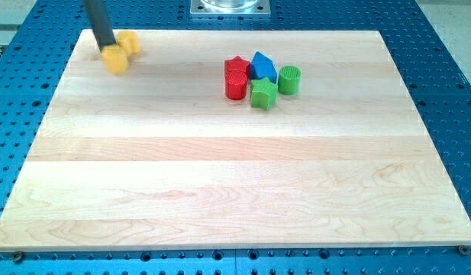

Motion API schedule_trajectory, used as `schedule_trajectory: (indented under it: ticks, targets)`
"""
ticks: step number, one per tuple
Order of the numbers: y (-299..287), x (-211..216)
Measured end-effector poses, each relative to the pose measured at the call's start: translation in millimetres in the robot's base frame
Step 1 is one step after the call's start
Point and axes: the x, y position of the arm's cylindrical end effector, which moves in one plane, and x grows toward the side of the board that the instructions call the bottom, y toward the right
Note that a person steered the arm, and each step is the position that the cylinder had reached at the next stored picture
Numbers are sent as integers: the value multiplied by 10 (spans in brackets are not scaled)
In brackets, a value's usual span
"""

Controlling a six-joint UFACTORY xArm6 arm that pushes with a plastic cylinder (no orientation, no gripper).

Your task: Place your arm at the left of the red blocks

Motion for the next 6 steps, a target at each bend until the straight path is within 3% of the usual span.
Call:
schedule_trajectory:
  ticks: [1, 2, 4, 6]
  targets:
    - [464, 69]
    - [443, 39]
    - [1416, 203]
    - [1291, 865]
